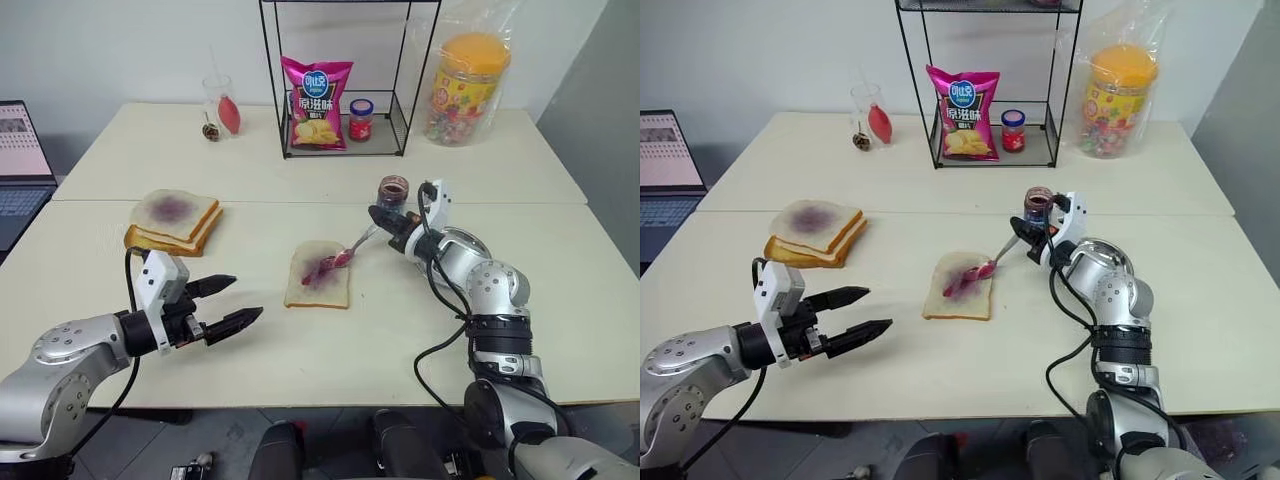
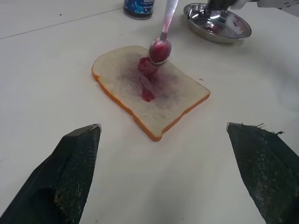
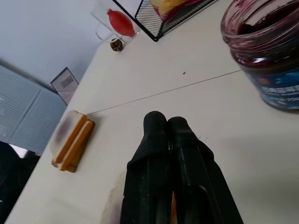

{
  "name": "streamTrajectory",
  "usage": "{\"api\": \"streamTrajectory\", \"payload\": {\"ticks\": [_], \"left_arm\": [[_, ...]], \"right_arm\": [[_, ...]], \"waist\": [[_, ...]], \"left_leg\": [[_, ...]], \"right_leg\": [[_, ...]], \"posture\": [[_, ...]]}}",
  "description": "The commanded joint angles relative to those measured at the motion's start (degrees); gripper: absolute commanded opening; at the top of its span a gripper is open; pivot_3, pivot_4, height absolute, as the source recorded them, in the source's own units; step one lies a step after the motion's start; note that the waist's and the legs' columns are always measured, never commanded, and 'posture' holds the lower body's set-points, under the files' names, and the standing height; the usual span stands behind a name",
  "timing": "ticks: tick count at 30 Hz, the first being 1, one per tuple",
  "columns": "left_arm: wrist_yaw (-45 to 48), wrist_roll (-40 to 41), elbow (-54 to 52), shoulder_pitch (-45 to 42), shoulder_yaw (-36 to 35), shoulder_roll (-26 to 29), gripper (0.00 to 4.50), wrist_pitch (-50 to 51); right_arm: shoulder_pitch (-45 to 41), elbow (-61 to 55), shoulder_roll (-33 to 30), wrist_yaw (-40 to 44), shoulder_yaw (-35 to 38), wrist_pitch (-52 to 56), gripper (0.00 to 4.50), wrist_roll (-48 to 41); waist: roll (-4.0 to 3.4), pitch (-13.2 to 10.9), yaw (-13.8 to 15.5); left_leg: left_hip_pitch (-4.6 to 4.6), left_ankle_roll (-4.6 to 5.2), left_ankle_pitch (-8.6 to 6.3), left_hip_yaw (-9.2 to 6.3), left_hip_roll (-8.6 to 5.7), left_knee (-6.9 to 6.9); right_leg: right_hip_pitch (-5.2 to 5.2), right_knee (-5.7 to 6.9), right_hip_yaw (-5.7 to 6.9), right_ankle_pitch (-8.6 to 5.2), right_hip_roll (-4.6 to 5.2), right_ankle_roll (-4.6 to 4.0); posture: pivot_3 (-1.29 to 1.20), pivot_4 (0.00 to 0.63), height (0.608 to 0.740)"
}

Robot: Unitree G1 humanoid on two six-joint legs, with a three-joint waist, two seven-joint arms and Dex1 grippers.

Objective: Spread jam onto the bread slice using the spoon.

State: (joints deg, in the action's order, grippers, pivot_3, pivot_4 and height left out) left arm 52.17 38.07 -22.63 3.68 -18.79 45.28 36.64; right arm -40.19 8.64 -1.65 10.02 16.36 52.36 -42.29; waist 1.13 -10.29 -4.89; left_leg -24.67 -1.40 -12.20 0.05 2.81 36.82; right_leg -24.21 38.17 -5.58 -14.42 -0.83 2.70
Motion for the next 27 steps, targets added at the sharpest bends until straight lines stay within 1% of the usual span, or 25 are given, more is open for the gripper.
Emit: {"api": "streamTrajectory", "payload": {"ticks": [1,5,8,12,18,23,26,27], "left_arm": [[0.73,0.2,-0.85,-0.26,-0.73,0.55,4.5,-1.48],[0.4,0.36,-1.34,-0.17,-0.58,0.43,4.5,-1.34],[0.38,0.42,-1.46,-0.06,-0.6,0.49,4.5,-1.38],[0.44,0.41,-1.36,0.02,-0.73,0.68,4.5,-1.52],[0.46,0.43,-1.31,-0.57,0.04,0.58,4.5,-1.57],[1.38,-0.12,0.46,-2.49,0.89,1.17,4.5,-2.06],[2.32,-0.52,1.87,-5.1,1.62,1.8,4.5,-2.21],[2.78,-0.14,2.02,-6.8,1.93,2.31,4.5,-1.78]], "right_arm": [[-1.99,-3.16,2.17,-1.58,0.36,0.68,0.05,-2.6],[-2.54,-0.16,3.88,-2.16,-0.52,-2.09,0.05,-0.46],[-2.63,2.34,3.4,-1.74,-1.44,-4.69,0.05,2.11],[-2.32,4.31,0.63,-0.54,-1.51,-6.51,0.05,4.39],[-0.97,3.87,-2.07,-0.44,-0.69,-6.96,0.05,5.01],[0.3,1.05,-2.05,-0.3,-0.15,-5.02,0.05,3.14],[-0.19,-2.1,0.06,-0.48,1.75,-2.19,0.05,-1.98],[-0.61,-4.1,0.63,-0.46,2.53,-0.34,0.05,-4.88]], "waist": [[0.0,0.0,-0.06],[0.0,0.0,-0.09],[0.0,0.0,-0.11],[-0.01,0.0,-0.01],[0.0,0.0,-0.05],[0.0,0.0,-0.01],[0.0,0.0,0.07],[0.0,0.0,0.07]], "left_leg": [[0.0,0.0,0.0,0.0,0.0,0.0],[0.0,0.0,0.0,0.0,0.0,0.0],[0.0,0.0,0.0,0.01,0.0,0.0],[0.0,0.0,0.0,0.01,-0.01,0.0],[-0.01,0.0,0.0,0.02,-0.01,0.0],[0.0,0.0,0.0,0.0,-0.01,0.01],[-0.01,0.0,0.0,0.0,-0.02,0.02],[0.0,0.0,0.0,0.01,-0.02,0.02]], "right_leg": [[0.0,0.0,0.0,0.0,0.0,0.0],[0.0,-0.01,0.0,0.0,0.0,0.0],[0.0,-0.01,0.0,0.0,0.0,0.0],[0.0,-0.02,0.0,0.0,0.01,0.0],[0.01,-0.03,0.0,0.0,0.02,0.0],[0.01,0.0,0.0,0.0,0.0,0.0],[0.02,-0.02,0.01,0.0,0.01,0.01],[0.02,-0.01,0.0,0.0,0.01,0.01]], "posture": [[0.0,0.15,0.74],[0.0,0.15,0.74],[0.0,0.15,0.74],[0.0,0.15,0.74],[0.0,0.15,0.74],[0.0,0.15,0.74],[0.0,0.15,0.74],[0.0,0.15,0.74]]}}
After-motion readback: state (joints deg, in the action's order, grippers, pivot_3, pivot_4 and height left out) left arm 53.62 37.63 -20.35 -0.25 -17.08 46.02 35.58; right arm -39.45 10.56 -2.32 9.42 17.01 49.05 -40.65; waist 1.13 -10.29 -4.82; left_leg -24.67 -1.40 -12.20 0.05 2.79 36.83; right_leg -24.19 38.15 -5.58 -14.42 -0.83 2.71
